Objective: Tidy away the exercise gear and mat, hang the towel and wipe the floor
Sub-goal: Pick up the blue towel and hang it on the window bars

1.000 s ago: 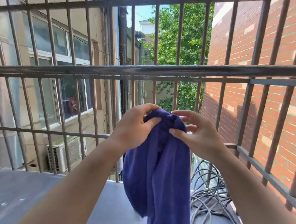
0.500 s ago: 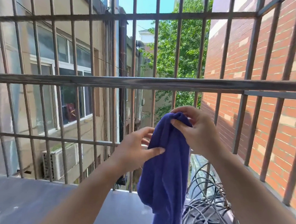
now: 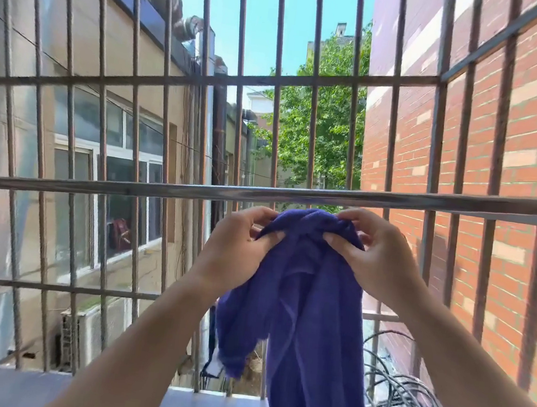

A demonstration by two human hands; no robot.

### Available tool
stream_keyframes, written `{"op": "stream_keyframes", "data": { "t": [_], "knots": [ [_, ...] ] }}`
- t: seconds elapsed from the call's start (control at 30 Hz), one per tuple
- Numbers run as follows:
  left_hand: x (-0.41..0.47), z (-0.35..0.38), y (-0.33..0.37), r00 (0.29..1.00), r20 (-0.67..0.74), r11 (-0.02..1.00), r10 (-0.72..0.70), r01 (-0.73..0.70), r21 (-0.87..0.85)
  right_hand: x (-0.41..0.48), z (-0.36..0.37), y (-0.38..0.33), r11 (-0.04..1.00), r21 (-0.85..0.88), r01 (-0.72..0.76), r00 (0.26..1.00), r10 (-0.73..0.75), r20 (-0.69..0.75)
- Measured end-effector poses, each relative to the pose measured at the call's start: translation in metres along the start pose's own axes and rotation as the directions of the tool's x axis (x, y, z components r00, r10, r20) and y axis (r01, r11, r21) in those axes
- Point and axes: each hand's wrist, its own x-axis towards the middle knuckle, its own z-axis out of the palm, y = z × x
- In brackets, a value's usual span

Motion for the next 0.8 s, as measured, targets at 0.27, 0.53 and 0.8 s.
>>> {"op": "stream_keyframes", "data": {
  "t": [0.27, 0.53, 0.8],
  "knots": [
    [0.053, -0.010, 0.035, 0.991, -0.059, 0.987, 0.121, -0.114, 0.112, 0.043, -0.021, -0.022, 0.999, 0.016, 0.028, 1.000, -0.028, -0.005],
    [0.104, -0.014, 0.037, 0.990, -0.079, 0.975, 0.117, -0.100, 0.197, 0.084, -0.021, -0.037, 0.996, -0.071, 0.055, 0.992, -0.046, 0.113],
    [0.128, -0.012, 0.042, 0.991, -0.035, 0.974, 0.131, -0.123, 0.189, 0.117, -0.002, -0.033, 0.995, -0.052, 0.081, 0.997, -0.081, -0.007]
  ]
}}
